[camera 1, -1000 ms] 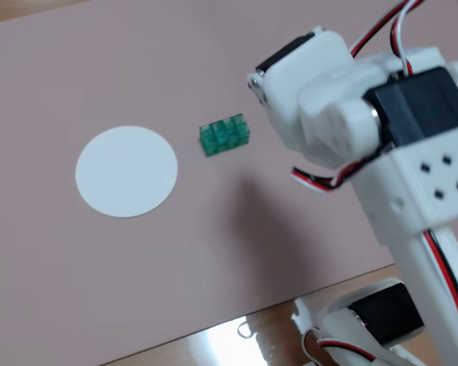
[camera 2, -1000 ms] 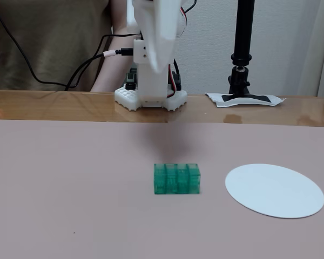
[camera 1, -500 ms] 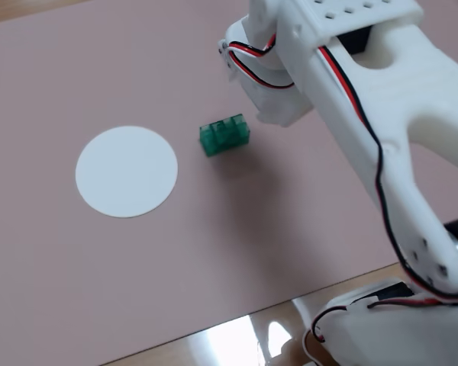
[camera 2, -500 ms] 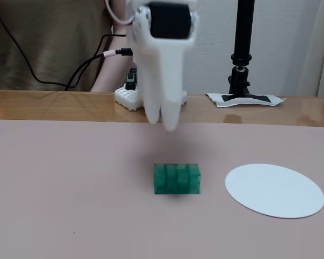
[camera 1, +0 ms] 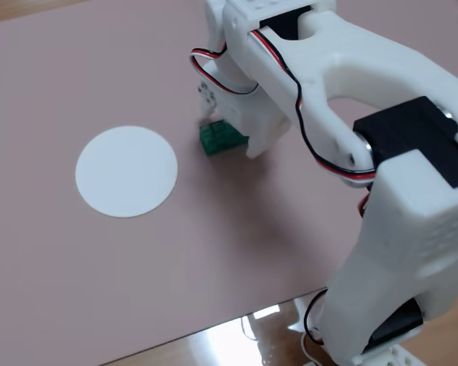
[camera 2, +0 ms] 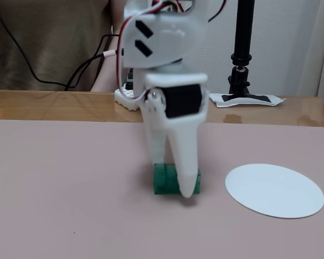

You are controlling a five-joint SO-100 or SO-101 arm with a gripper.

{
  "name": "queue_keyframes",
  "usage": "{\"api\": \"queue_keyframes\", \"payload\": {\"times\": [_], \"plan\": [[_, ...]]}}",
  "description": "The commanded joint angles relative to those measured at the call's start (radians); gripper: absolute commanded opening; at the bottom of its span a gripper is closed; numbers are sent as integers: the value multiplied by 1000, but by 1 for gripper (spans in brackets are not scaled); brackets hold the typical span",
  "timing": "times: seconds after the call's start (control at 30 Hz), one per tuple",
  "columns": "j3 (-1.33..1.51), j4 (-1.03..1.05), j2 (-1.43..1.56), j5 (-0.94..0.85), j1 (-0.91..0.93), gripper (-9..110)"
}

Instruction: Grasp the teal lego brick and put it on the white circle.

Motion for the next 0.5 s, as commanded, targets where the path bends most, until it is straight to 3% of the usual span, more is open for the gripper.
{"api": "queue_keyframes", "payload": {"times": [0.0, 0.13, 0.47], "plan": [[-57, 6, -49, -2, -5, 23], [-83, 6, -106, 3, -21, 2], [-43, 6, -28, 8, -17, 0]]}}
